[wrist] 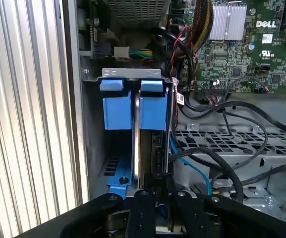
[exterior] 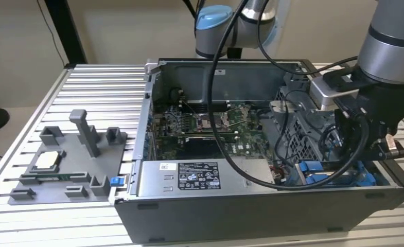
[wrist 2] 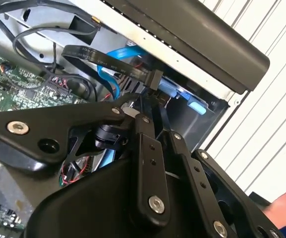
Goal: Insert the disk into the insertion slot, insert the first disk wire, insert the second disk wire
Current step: 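Insert the first disk wire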
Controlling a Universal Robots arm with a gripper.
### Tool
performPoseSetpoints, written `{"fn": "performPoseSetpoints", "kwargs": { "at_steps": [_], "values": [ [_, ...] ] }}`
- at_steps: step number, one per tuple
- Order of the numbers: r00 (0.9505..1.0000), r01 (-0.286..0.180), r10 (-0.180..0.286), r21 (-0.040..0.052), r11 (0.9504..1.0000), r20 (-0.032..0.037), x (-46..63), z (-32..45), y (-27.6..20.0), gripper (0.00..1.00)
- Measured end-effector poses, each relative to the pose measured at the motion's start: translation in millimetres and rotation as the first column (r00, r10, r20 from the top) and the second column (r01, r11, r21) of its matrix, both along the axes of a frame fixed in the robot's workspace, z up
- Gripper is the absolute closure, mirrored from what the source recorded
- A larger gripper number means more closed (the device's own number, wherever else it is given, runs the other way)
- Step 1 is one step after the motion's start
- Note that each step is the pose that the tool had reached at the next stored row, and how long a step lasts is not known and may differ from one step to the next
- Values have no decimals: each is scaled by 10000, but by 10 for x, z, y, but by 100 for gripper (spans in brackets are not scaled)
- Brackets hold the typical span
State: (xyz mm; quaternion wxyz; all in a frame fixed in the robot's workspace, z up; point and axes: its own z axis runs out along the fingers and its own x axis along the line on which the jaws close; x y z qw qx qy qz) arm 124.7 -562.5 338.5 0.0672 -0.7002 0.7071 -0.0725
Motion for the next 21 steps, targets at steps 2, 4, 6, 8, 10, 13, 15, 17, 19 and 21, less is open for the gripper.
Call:
{"fn": "performPoseSetpoints", "kwargs": {
  "at_steps": [2, 4, 6, 8, 10, 13, 15, 17, 19, 21],
  "values": [
    [10000, 0, 0, 0, 10000, 27, -17, -3, 0, 100],
    [10000, 0, 0, -1, 10000, 50, -30, -6, 1, 100],
    [10000, -2, 2, -1, 10000, 73, -31, -10, 2, 100],
    [9999, 0, 0, -1, 10000, 107, -34, -15, 3, 100],
    [9999, -1, 1, 0, 10000, 135, -37, -19, 5, 100],
    [9999, -1, 1, -3, 10000, 166, -53, -21, 6, 100],
    [9998, -1, 1, -2, 10000, 184, -67, -23, 7, 100],
    [9998, -1, 1, -2, 10000, 217, -71, -28, 8, 100],
    [9996, 0, 0, -7, 10000, 275, -72, -37, 9, 100],
    [9995, -1, 1, 3, 10000, 313, -72, -47, 9, 100]
  ]
}}
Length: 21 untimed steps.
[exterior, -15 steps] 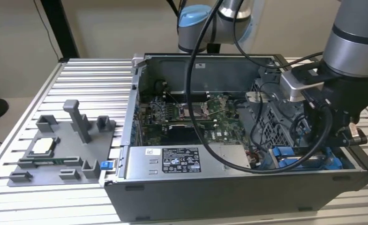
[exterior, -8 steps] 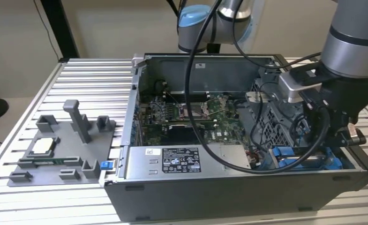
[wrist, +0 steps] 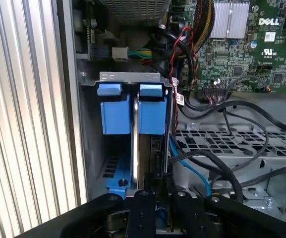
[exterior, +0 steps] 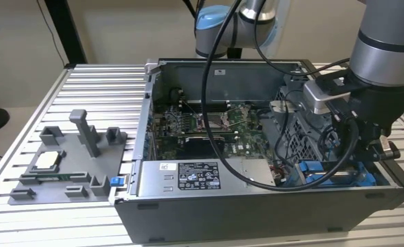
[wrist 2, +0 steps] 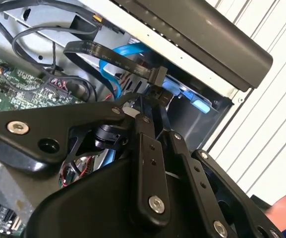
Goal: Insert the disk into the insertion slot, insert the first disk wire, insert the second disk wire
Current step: 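Insert the first disk wire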
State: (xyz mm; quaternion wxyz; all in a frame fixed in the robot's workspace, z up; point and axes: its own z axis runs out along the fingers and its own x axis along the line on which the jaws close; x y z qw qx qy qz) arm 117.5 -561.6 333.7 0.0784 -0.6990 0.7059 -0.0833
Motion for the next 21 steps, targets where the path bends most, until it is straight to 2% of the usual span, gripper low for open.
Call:
{"fn": "performPoseSetpoints", "kwargs": {
  "at_steps": [6, 11, 15, 16, 21],
  "values": [
    [10000, 2, -2, -2, 10000, 49, -9, -26, 0, 100],
    [10000, 1, -1, -20, 10000, 52, -11, -72, -1, 100],
    [10000, 2, -2, 5, 10000, 47, -12, -88, 1, 100],
    [10000, 3, -3, 2, 10000, 50, -13, -89, 0, 0],
    [10000, 1, -1, -13, 10000, 51, -11, -77, -1, 0]
  ]
}}
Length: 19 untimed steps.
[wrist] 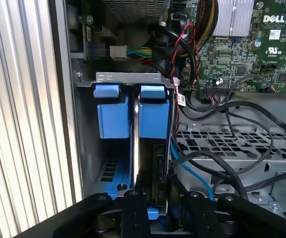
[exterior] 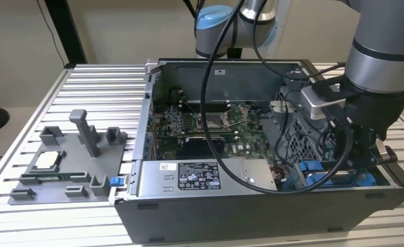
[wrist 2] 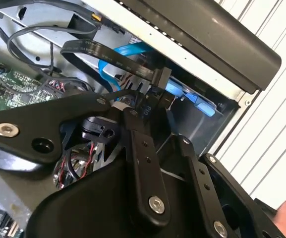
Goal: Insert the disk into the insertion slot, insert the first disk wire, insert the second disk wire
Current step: 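Insert the first disk wire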
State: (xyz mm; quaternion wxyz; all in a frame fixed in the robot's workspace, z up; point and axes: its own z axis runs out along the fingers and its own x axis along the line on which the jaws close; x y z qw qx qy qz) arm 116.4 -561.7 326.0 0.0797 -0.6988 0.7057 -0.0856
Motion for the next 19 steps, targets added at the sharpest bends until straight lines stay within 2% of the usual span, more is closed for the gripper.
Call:
{"fn": "performPoseSetpoints", "kwargs": {
  "at_steps": [3, 7, 10, 16, 19],
  "values": [
    [10000, 1, -1, 5, 10000, 0, 0, 50, 1, 0],
    [10000, 3, -3, 0, 10000, 0, 0, 223, 1, 0],
    [10000, 14, -14, 0, 10000, 0, 0, 318, 1, 0],
    [10000, 27, -27, 1, 10000, 0, 0, 434, 1, 0],
    [10000, 30, -30, 2, 10000, 1, 0, 443, 1, 0]
  ]
}}
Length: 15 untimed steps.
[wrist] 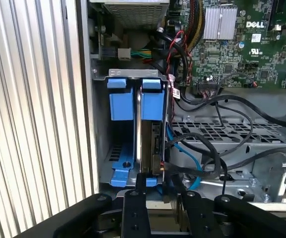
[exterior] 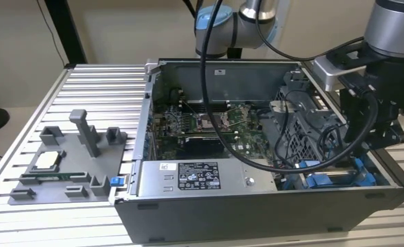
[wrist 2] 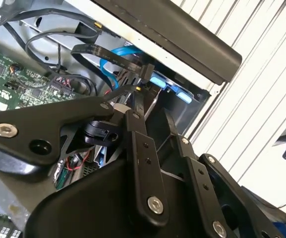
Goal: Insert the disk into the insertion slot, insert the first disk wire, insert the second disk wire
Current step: 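Insert the first disk wire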
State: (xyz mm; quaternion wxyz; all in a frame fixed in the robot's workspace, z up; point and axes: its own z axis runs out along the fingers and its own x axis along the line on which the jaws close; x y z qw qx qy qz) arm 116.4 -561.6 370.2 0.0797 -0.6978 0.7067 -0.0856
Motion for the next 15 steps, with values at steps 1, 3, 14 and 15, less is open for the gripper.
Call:
{"fn": "performPoseSetpoints", "kwargs": {
  "at_steps": [1, 3, 14, 15],
  "values": [
    [10000, 0, 0, 1, 10000, 0, 0, 0, 0, 0],
    [10000, 0, 0, 0, 10000, 0, 0, 1, 0, 0],
    [9970, 0, 0, -2, 10000, -776, 248, 7, 0, 0],
    [9966, 1, -1, -2, 10000, -824, 291, 7, 0, 0]
  ]
}}
